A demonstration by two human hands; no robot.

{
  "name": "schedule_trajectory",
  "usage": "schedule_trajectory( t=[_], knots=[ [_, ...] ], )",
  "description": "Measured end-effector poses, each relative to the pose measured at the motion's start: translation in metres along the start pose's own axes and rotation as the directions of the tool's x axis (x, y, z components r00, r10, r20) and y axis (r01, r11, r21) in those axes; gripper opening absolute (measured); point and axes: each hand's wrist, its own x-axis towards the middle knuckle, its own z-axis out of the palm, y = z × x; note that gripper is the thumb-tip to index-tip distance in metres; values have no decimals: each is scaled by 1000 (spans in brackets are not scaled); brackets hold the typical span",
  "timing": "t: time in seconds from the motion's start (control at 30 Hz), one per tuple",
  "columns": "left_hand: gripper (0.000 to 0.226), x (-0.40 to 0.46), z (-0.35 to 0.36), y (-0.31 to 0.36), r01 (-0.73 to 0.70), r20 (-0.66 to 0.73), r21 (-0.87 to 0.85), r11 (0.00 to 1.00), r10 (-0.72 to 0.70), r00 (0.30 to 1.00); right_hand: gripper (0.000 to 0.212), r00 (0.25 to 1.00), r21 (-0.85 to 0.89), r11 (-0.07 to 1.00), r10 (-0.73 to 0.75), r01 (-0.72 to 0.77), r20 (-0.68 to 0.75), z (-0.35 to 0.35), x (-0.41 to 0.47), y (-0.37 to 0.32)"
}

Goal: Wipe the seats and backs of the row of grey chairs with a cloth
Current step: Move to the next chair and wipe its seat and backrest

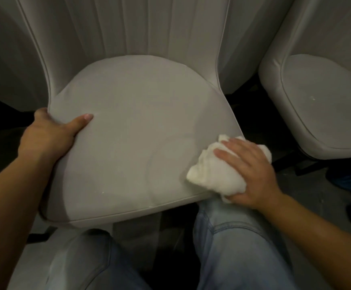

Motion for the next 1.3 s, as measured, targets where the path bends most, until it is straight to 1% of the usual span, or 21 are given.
schedule_trajectory(
  t=[0.07,0.13,0.2,0.3,0.37,0.43,0.5,0.53,0.63,0.7,0.77,0.83,0.9,0.93,0.97,1.03,1.07,1.13,1.2,1.27,1.3],
  knots=[
    [126,1,1,0,1,5,2,1000,-1,1000,71,997,41,996,76,-77,29,-3,5,3],
    [125,0,1,1,-1,17,3,1000,0,1000,71,990,18,992,122,-124,70,0,13,-7],
    [122,1,1,0,-3,23,1,1000,3,1000,71,987,-1,991,130,-130,97,2,26,-15],
    [118,0,1,-1,-16,19,2,1000,16,1000,74,971,6,993,118,-121,206,9,65,-18],
    [117,0,1,-1,-20,23,-2,1000,20,1000,76,946,-9,985,168,-172,278,19,105,-11],
    [116,1,0,-3,-22,32,-9,1000,22,999,66,936,-102,967,253,-235,245,31,151,3],
    [115,3,-1,-3,-24,46,-20,1000,25,999,51,923,-176,928,355,-329,149,42,193,22],
    [115,3,-2,-2,-24,54,-25,999,26,998,49,907,-192,904,406,-382,111,48,209,30],
    [117,5,-2,-1,-13,71,-29,999,15,997,56,852,-275,820,524,-503,3,70,246,41],
    [117,4,-2,0,-13,70,-5,1000,14,997,58,811,-284,770,582,-571,-52,84,266,37],
    [116,2,-1,0,-14,67,5,1000,14,998,60,767,-237,739,640,-631,-49,94,289,30],
    [116,2,-1,1,-13,68,0,1000,13,998,62,743,-178,731,669,-659,-1,102,313,21],
    [114,3,0,0,-16,68,3,1000,15,998,65,762,-119,763,645,-636,63,107,333,8],
    [114,4,0,0,-17,65,5,1000,17,998,66,792,-89,797,604,-598,88,110,340,-1],
    [113,4,0,0,-18,62,3,1000,18,998,66,835,-56,841,540,-538,108,114,346,-12],
    [113,4,1,0,-17,56,-17,1000,18,998,67,922,-3,931,361,-364,143,122,353,-39],
    [114,4,1,0,-13,58,-29,1000,15,998,69,948,8,962,269,-274,174,126,356,-52],
    [114,5,1,0,-3,68,-47,999,6,998,76,961,10,989,140,-147,240,129,360,-69],
    [114,6,2,-2,1,69,-59,998,3,998,78,958,-18,997,71,-69,279,126,363,-66],
    [115,6,2,-4,-4,57,-59,998,7,998,76,948,-76,997,56,-34,313,120,363,-51],
    [115,6,3,-4,-6,46,-56,998,9,999,75,940,-108,993,82,-48,330,117,363,-43]
  ],
)
